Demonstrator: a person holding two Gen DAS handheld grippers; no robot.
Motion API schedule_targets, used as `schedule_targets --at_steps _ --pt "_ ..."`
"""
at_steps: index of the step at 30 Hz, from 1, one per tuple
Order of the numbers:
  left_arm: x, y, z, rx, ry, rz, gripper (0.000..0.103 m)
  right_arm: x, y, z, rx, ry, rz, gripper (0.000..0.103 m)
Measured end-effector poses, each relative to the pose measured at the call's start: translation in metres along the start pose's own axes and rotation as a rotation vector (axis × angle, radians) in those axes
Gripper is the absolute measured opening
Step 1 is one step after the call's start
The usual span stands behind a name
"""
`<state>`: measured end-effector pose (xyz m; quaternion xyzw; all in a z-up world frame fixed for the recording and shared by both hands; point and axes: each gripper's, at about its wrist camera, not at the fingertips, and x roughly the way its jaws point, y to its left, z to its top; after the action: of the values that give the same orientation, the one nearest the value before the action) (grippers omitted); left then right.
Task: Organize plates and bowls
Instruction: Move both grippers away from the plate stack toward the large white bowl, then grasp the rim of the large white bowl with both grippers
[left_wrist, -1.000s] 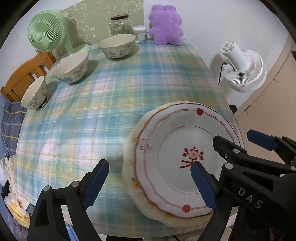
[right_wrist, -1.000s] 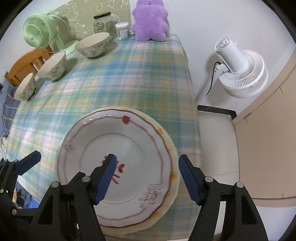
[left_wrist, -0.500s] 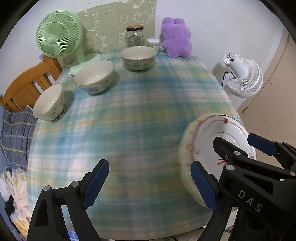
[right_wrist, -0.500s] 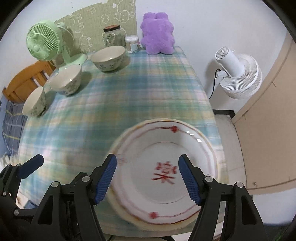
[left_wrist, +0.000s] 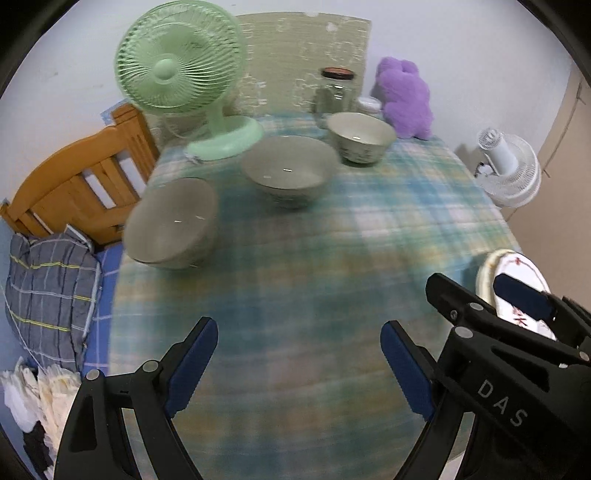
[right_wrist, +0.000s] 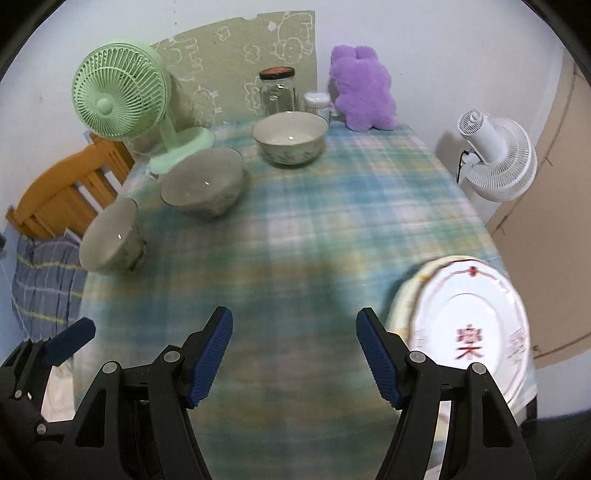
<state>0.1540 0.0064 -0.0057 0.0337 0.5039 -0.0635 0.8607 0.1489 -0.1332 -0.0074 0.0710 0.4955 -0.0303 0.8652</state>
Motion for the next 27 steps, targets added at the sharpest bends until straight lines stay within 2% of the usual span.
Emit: schedule_targets --at_steps 3,8,14,19,27 --pt "-0.003 0.023 0.004 -0.016 -0.008 0.025 0.09 0.004 0.025 0.004 0.014 0.003 0.033 0.073" --pt "-0.001 0.054 0.016 -0.04 -0.048 0.105 0.09 0.007 0.059 0.017 -0.014 -0.028 0.026 0.073" --pt "0.01 0.093 0.029 -0.115 -0.075 0.111 0.081 0.016 0.094 0.036 -0.071 -0.044 0.022 0.073" --pt "0.023 0.118 0.044 -0.117 -0.092 0.129 0.079 0.03 0.121 0.049 -0.069 -0.068 0.05 0.073" --pt "0.052 0.151 0.063 -0.145 -0.087 0.135 0.072 0.059 0.155 0.07 -0.044 -0.067 0.044 0.072"
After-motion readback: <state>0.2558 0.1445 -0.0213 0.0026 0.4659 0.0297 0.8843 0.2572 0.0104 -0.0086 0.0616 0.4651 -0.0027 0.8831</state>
